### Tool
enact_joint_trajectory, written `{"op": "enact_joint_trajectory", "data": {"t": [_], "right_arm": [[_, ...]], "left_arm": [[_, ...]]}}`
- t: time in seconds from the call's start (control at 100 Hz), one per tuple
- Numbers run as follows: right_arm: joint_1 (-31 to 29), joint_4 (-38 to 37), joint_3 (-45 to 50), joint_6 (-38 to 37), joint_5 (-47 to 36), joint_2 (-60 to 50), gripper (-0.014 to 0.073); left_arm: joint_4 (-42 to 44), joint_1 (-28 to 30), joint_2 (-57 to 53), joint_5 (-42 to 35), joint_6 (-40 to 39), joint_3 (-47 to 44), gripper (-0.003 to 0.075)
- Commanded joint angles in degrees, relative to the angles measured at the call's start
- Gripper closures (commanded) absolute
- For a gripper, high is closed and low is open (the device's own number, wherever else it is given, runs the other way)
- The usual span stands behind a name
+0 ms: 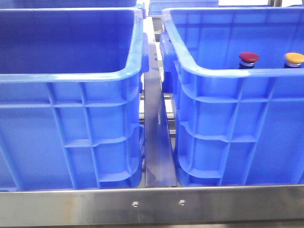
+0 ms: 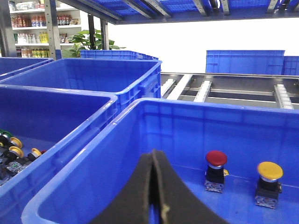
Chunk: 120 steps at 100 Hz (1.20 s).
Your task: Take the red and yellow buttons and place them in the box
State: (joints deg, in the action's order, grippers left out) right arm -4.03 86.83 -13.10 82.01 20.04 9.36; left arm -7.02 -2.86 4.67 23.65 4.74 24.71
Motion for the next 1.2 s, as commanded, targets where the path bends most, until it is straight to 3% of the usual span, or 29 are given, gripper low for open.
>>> {"op": "enact_joint_trajectory", "data": {"t": [0.0,0.48,0.62,1.0,1.05,1.19], "right_arm": [[-0.02,1.93,-1.52,0.33,-0.08,0.62,0.0664],[-0.02,1.93,-1.52,0.33,-0.08,0.62,0.0664],[-0.02,1.93,-1.52,0.33,-0.08,0.62,0.0664],[-0.02,1.93,-1.52,0.33,-0.03,0.62,0.0664],[-0.02,1.98,-1.52,0.33,-0.31,0.62,0.0664],[-0.02,1.98,-1.52,0.33,-0.16,0.62,0.0664]], "left_arm": [[-0.51,0.01,0.74,-4.66,-0.59,0.83,0.0741],[0.63,0.26,0.65,-5.82,-0.59,-2.91,0.0741],[8.6,1.65,0.65,-11.96,-5.68,-5.59,0.0741],[6.18,4.88,-6.68,-28.93,-6.29,-25.94,0.0741],[6.13,4.61,-6.68,-24.87,-6.29,-25.58,0.0741],[6.13,4.61,-6.68,-25.65,-6.19,-25.84,0.0741]]}}
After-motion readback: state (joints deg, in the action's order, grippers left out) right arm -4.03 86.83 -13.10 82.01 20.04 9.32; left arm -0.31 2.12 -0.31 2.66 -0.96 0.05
